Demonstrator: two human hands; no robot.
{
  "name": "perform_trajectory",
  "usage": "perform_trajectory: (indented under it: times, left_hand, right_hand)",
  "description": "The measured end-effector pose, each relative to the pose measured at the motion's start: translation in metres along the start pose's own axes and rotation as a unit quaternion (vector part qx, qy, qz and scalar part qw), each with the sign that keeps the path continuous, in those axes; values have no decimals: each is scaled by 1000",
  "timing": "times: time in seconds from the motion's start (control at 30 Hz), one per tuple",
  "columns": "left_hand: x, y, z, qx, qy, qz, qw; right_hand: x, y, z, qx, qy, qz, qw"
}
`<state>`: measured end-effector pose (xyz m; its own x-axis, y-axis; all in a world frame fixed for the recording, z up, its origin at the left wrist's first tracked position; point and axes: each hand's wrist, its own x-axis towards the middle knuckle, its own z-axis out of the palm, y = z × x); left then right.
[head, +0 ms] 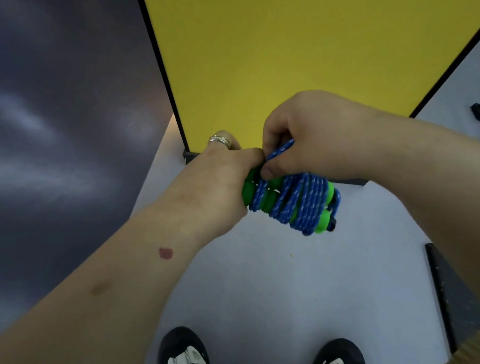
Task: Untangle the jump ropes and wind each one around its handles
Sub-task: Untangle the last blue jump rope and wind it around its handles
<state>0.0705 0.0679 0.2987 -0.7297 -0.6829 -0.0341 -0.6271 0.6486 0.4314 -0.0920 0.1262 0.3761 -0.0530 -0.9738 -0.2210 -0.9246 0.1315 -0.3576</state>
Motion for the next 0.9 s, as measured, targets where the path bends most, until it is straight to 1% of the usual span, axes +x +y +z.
perform_trajectory:
  times: [0.03, 0.1, 0.17, 0.2, 0.27, 0.3, 0.37, 0.43, 0.47, 0.5, 0.53, 0.6, 0.63, 0.67, 0.7, 0.77, 0.8, 0.83, 0.9]
  left_hand:
    - [0, 0, 0, -8, -1, 3, 1000]
    - [0, -2, -2, -32, 2, 5, 999]
    - [1, -2, -5, -58, -6, 5, 998]
    - [1, -1, -7, -72, -13, 5, 997]
    - [0, 2, -12, -96, -30, 3, 995]
    - [0, 3, -15, -111, -38, -3, 993]
    - [-2, 4, -20, -151, -57, -15, 987]
    - [-3, 4, -24, -202, -79, -25, 976]
    - [-3, 4, -26, -244, -86, -30, 966]
    - [-3, 4, -28, -302, -84, -38, 949]
    - [-2, 4, -30, -372, -73, -50, 924]
    - [0, 4, -34, -504, -45, -75, 859]
    - [1, 5, -36, -548, -33, -89, 831]
    - [1, 5, -37, -569, -26, -104, 815]
    - [0, 3, -37, -565, -27, -115, 816]
    - [-1, 2, -35, -509, -60, -129, 849]
    - [-2, 2, -32, -480, -81, -134, 863]
    - [-2, 4, -30, -458, -94, -138, 873]
    - [-1, 6, -25, -427, -82, -142, 889]
  right_hand:
    - [3, 5, 2, 34, 11, -1, 999]
    - [5, 14, 6, 144, 30, -2, 989]
    - [5, 23, 10, 273, 28, 5, 962]
    - [6, 27, 12, 341, 13, 12, 940]
    - [7, 34, 16, 471, -31, 51, 880]
    - [7, 36, 17, 514, -52, 71, 853]
    - [9, 42, 22, 560, -82, 95, 819]
    - [11, 48, 29, 607, -74, 122, 781]
    - [12, 51, 34, 633, -55, 144, 759]
    - [12, 53, 40, 647, -41, 158, 745]
    - [12, 56, 49, 648, -41, 158, 743]
    - [11, 60, 65, 639, -40, 157, 752]
    - [10, 60, 70, 645, -24, 158, 747]
    - [10, 60, 72, 654, -2, 155, 740]
    - [9, 57, 70, 664, 22, 142, 734]
    - [11, 51, 63, 689, 57, 107, 715]
    - [12, 46, 58, 701, 63, 91, 704]
    - [13, 41, 53, 708, 60, 81, 699]
    - [15, 33, 49, 703, 26, 86, 706]
